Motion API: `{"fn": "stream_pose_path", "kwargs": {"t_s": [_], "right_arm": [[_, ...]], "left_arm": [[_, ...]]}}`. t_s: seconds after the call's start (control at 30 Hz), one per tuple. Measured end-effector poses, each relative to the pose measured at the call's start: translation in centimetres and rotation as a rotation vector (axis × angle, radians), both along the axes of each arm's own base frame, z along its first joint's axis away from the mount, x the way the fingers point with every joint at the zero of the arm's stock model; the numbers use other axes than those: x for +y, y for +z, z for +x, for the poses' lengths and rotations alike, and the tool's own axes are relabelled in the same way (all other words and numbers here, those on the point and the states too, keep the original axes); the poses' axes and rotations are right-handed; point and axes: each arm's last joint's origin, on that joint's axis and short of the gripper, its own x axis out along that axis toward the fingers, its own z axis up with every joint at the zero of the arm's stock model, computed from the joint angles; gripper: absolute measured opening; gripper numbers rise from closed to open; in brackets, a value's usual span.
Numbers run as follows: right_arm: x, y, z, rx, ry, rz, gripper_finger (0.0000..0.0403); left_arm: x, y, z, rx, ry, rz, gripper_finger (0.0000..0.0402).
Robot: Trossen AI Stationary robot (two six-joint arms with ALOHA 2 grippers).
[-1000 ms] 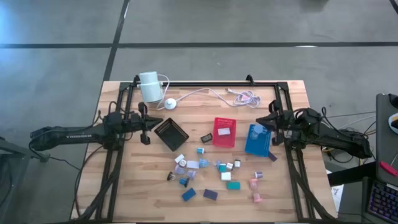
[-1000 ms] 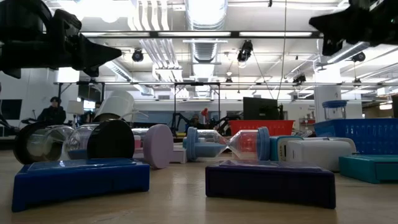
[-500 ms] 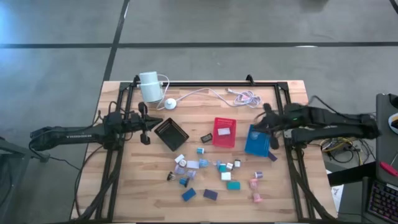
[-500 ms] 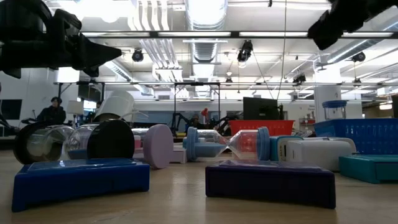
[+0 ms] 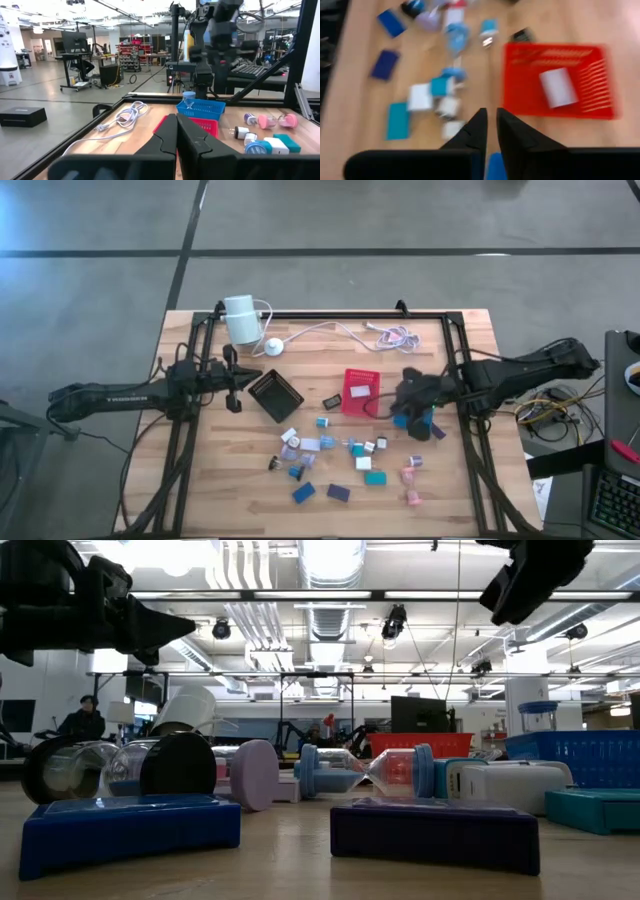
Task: Pick & Place Office items
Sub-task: Put the right black and white charger adapter into the black bin
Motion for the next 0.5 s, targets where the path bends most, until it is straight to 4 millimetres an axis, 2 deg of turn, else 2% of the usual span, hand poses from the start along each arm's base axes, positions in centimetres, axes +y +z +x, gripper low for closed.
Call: {"fn": "stream_pose_path", "kwargs": {"t_s": [0.23,0.5], "right_arm": [[2.5,-2.4,1.2,0.139,0.037,0.050,0.0135],[3.5,-5.5,2.8,0.270,-0.006,0.013,0.0218]], "left_arm": [[0.0,-0.1,0.0,0.010,-0.001,-0.013,0.0005],[0.0,-0.1,0.0,0.011,0.000,-0.005,0.0005]]}}
